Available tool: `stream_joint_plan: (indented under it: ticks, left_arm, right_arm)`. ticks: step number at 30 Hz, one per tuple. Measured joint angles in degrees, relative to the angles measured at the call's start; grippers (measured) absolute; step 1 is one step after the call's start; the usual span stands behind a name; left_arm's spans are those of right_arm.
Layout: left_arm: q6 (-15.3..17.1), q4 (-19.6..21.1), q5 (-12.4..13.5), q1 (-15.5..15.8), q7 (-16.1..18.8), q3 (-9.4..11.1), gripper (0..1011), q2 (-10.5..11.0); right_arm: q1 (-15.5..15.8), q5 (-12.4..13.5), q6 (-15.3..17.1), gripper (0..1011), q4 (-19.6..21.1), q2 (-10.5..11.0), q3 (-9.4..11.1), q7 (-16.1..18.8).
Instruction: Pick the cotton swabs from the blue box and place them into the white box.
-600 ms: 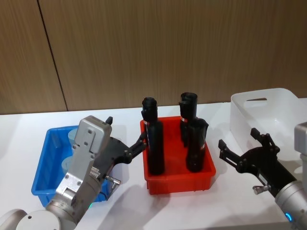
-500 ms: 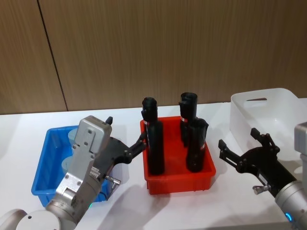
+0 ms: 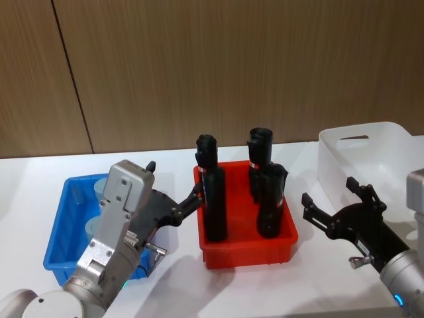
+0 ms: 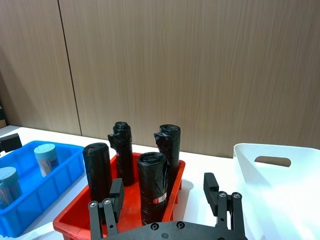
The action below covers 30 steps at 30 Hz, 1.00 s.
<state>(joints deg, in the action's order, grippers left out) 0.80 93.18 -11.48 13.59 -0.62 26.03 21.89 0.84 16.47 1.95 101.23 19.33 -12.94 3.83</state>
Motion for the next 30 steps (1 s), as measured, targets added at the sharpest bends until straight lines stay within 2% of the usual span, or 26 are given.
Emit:
stream_joint_plan:
  ticks: [30]
  left_arm:
    - [0.0,0.0,0.0,0.0,0.0,0.0,1003,0.0]
  right_arm:
    - [0.0,0.0,0.0,1002,0.0,0.0,0.0,0.0]
